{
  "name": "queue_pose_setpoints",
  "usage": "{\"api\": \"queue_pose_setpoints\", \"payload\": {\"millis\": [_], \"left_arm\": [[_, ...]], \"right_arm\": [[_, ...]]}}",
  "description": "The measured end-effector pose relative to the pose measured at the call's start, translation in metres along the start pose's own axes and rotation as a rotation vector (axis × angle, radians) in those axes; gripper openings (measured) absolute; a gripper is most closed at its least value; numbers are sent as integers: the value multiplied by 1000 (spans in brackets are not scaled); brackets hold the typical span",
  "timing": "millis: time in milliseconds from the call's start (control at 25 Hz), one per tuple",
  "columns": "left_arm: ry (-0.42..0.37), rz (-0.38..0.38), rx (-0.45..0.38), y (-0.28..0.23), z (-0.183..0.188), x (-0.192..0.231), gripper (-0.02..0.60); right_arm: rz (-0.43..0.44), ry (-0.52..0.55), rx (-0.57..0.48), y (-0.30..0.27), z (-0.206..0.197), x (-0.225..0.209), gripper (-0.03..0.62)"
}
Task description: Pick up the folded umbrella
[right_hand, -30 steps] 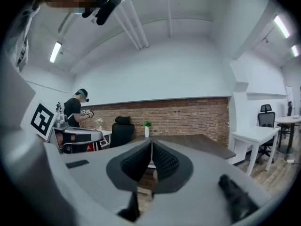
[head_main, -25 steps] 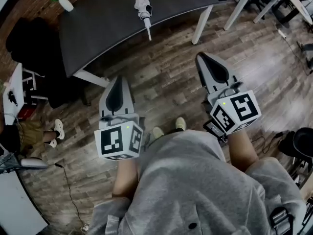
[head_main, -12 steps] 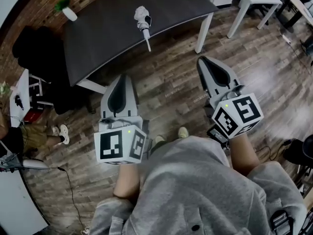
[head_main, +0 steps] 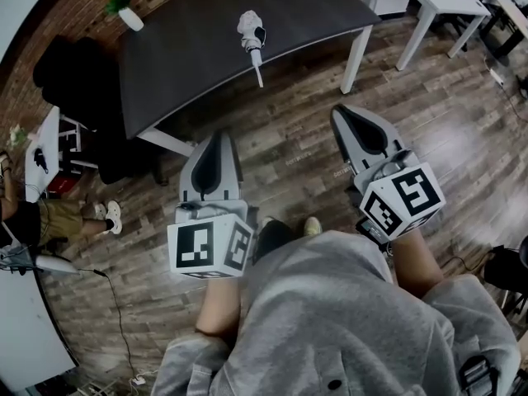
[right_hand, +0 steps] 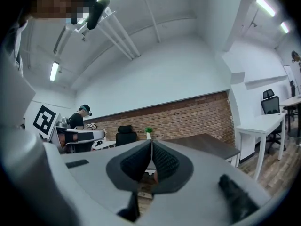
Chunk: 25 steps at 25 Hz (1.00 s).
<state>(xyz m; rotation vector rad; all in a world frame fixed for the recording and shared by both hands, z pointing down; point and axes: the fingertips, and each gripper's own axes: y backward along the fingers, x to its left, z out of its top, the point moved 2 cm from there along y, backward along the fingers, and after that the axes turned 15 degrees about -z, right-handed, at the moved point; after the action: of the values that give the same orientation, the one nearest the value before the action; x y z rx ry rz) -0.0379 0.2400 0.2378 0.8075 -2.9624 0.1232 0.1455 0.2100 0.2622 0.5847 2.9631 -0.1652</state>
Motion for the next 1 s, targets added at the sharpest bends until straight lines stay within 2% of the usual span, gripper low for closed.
{"api": "queue_pose_setpoints", "payload": {"millis": [560, 1000], "left_arm": [[-31, -8, -25, -5, 8, -3, 12], [-25, -30, -16, -21, -2, 22, 14]], "right_arm": [[33, 52, -14, -4, -1, 6, 23], [34, 55, -5, -32, -9, 11, 24]]}}
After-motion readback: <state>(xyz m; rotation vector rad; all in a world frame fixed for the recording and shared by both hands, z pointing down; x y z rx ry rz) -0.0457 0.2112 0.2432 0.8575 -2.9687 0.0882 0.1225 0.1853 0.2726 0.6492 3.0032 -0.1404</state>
